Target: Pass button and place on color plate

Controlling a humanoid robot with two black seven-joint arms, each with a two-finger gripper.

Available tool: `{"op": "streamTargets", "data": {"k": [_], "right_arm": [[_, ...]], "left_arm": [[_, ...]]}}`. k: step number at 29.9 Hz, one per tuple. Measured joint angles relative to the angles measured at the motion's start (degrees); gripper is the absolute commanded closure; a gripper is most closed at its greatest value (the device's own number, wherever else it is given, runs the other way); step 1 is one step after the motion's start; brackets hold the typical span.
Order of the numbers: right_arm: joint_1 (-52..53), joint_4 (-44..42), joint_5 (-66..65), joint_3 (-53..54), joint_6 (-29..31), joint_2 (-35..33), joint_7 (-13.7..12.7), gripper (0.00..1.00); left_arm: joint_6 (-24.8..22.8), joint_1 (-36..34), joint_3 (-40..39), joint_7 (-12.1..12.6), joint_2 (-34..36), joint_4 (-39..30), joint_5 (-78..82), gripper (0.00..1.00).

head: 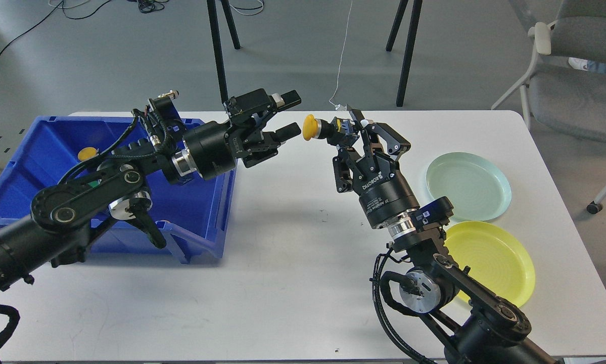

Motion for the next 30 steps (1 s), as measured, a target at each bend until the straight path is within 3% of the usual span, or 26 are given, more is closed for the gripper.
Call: {"op": "streamTargets", "data": {"k": [13,21,27,30], "right_arm": [[-17.0,11.3,0.0,12.0,0.9,-19.2,0.0,0.99],[-25.6,4.2,-0.1,16.0,0.8,-30.9,0.0,0.99],[-30.2,0.5,-0.1,16.0,0.7,-32.8,0.0,0.98],[-31.4,-0.6,0.0,15.6,0.8,-32.3,0.0,0.91]], "left_arm": [[0.0,0.0,0.0,0.0,-0.1,0.4,-0.2,0.15],[0.0,0.0,0.0,0.0,-0.1,0.4,-0.2,0.14],[0.0,0.0,0.0,0.0,-0.1,0.4,-0.2,0.13],[0.0,0.0,0.0,0.0,-0.1,0.4,-0.2,0.13]]}}
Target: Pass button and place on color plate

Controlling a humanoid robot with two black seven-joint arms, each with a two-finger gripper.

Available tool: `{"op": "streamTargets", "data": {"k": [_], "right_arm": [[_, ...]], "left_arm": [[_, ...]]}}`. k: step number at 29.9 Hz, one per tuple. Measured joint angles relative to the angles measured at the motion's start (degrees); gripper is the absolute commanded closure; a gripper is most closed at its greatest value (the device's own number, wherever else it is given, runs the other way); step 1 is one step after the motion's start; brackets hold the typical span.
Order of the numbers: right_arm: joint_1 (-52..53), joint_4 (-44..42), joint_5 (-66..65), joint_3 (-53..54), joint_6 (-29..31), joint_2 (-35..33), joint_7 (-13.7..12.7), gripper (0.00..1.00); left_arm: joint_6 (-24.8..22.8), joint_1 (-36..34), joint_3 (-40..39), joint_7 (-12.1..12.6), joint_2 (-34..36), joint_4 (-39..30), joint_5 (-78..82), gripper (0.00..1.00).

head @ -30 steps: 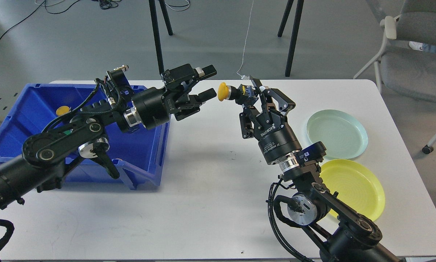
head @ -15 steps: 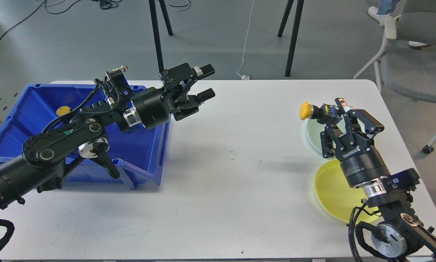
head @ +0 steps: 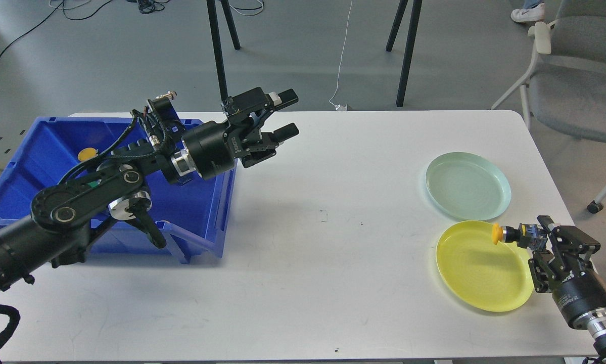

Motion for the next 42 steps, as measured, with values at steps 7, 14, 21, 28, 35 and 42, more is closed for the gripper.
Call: {"op": "streamTargets", "data": {"k": [7,14,21,28,35,42], "right_arm": [[-0.5,-1.0,0.0,-0.8,0.0,2.3,0.0,0.63],[-0.5,-1.5,0.0,-0.8,-0.1,3.9,0.0,0.37],[0.0,-1.6,0.0,0.0,-0.2,5.1,0.0,0.29],[0.3,-1.5,0.1,0.3,-0.2,6.0,0.0,0.28],[0.3,-1.5,0.1,0.5,-0.1,6.1,0.0,0.27],[0.1,-1.5,0.1,0.6,-0.1,6.1,0.0,0.23]], "left_arm": [[0.0,-0.7,0.2,0.0,1.0,-1.4,0.8,0.06],[0.0,-5.1,0.9,0.0,12.1,-2.4,7.8,0.05],[0.0,-7.5,4.0,0.0,22.1,-1.9,33.1,0.05],[0.0,-8.7,5.2,0.0,25.0,1.4,53.3,0.05],[0.0,-8.6,5.8,0.0,24.9,6.7,61.9,0.05],[0.0,-8.4,8.7,0.0,25.0,11.0,65.6,0.05]]}}
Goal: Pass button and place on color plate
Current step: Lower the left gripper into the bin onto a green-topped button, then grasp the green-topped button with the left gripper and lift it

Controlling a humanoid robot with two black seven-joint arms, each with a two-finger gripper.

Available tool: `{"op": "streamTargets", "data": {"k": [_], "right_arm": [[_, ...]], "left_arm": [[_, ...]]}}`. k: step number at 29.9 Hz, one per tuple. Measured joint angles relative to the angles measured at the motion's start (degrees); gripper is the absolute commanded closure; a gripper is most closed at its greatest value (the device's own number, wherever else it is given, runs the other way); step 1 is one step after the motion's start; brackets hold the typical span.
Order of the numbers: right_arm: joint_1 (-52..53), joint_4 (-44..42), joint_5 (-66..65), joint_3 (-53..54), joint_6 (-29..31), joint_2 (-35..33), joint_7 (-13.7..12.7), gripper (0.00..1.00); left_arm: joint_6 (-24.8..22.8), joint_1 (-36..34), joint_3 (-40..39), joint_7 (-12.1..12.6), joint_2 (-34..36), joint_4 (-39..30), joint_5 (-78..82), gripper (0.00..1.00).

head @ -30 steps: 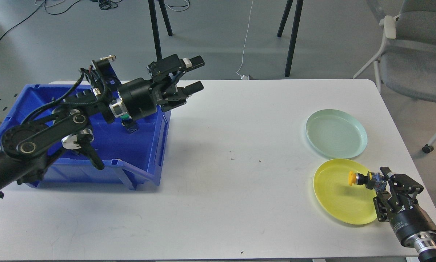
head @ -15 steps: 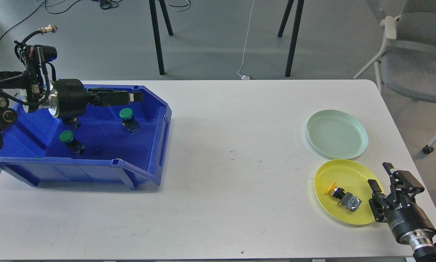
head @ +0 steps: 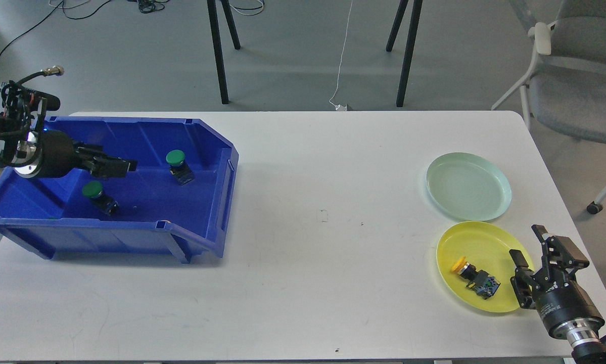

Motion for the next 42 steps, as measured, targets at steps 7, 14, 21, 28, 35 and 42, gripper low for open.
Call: {"op": "streamTargets", "data": {"k": [7,14,21,28,35,42], "right_arm": [[0.1,0.5,0.1,0.6,0.1,0.0,0.0,0.01],[2.6,4.6,0.6,5.1,2.1,-0.1,0.0,0.01],[14.8,9.6,4.1,6.5,4.9,-0.2,0.0,0.01],[25.0,10.1,13.6,4.2,9.1,0.3,0.0,0.01],[25.1,9.8,14.4,2.5,9.6,2.1,0.0,0.01],[23.7,9.9,14.4,2.4,9.8,2.1,0.0,0.01]], "left_arm": [[0.0,1.1,0.1,0.0,-0.2,4.7,0.1,0.05],[0.0,2.8,0.1,0.0,-0.5,5.9,-0.2,0.05],[0.0,4.1,0.1,0.0,-1.9,7.5,-0.4,0.05],[0.0,4.7,0.1,0.0,-3.8,10.7,-0.4,0.05],[0.0,6.2,0.1,0.0,-4.7,12.9,-0.6,0.23],[0.0,6.3,0.1,0.0,-5.3,13.0,-0.7,0.39]]}}
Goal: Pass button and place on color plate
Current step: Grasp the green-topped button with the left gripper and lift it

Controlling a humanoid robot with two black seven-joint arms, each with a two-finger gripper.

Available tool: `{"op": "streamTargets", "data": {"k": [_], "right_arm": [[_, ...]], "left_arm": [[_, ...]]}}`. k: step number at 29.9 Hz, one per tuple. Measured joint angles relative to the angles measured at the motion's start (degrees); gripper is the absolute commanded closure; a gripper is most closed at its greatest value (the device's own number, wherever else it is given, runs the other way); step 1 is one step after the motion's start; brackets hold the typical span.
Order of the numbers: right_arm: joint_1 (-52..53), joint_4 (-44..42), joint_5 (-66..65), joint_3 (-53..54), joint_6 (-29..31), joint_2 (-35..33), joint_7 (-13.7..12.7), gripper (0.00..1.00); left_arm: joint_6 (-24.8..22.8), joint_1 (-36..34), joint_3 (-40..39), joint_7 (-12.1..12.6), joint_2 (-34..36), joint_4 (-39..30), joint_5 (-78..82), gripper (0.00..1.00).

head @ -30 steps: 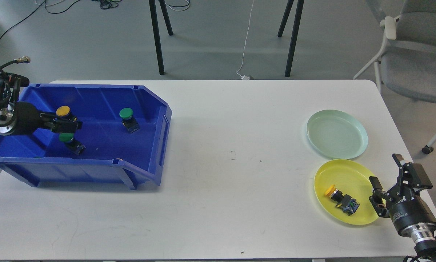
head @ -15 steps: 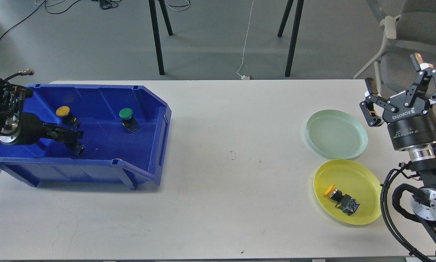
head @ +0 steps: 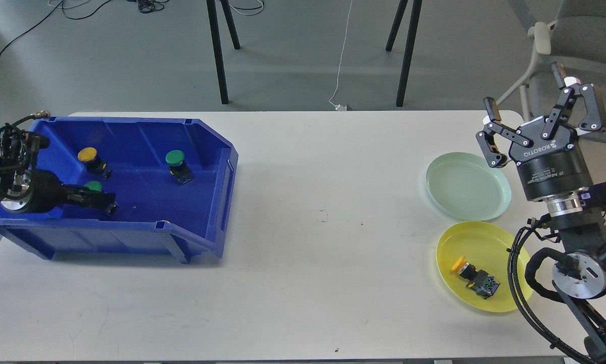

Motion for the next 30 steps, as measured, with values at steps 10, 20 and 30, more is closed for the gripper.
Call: {"op": "streamTargets", "data": {"k": [10,20,30], "right_arm": [[-1.3,0.2,0.0,0.0,0.0,0.0,0.0,0.01],[-1.6,0.2,0.0,0.0,0.0,0.0,0.0,0.01],[-1.2,0.3,-1.0,-0.4,0.0,0.0,0.0,0.01]], "left_arm": [[0.0,0.1,0.0,0.0,-0.1,0.0,-0.1,0.95],[0.0,-3.3,-1.2,0.0,5.3,-6.3,-10.3,0.95],[0.0,-7.7,-6.1,0.0,11.0,-21.2,-36.6,0.95]]}}
